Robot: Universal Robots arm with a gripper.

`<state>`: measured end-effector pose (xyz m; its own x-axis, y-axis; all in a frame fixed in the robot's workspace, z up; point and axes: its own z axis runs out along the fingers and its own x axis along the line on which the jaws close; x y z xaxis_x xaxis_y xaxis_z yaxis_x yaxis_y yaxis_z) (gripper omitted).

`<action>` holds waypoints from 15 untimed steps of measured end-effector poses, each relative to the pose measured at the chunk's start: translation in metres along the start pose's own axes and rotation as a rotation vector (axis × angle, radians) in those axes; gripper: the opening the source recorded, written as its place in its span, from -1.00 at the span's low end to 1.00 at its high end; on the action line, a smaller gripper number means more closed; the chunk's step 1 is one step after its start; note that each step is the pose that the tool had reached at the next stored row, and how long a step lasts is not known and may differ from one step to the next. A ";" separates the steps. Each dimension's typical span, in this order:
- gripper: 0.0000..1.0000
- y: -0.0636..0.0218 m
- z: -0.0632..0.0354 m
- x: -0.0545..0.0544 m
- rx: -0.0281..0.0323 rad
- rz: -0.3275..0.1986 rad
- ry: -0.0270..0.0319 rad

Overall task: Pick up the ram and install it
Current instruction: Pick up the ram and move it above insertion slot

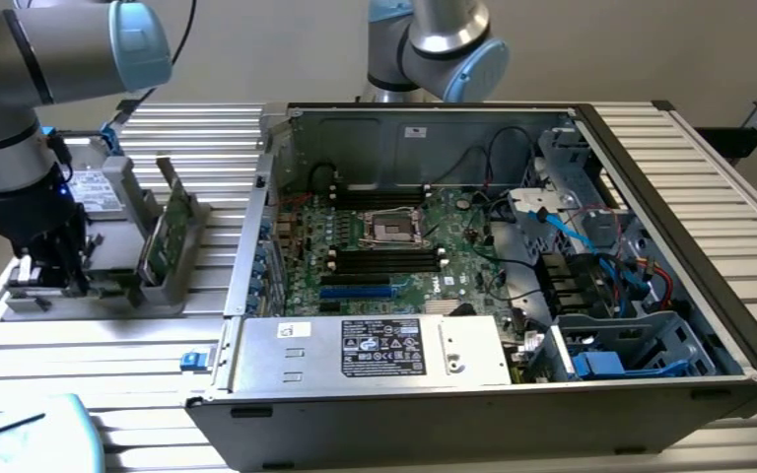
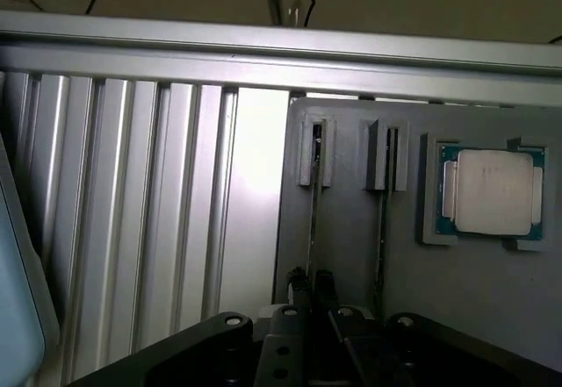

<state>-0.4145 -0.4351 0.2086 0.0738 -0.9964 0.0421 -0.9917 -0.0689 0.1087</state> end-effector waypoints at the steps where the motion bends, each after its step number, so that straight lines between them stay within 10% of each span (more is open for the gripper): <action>1: -0.72 0.0000 -0.0013 0.000 -0.0001 0.001 0.0000; 15: -0.72 -0.0008 -0.0298 0.001 -0.0027 0.003 -0.0005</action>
<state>-0.4105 -0.4348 0.2382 0.0707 -0.9966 0.0419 -0.9916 -0.0657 0.1112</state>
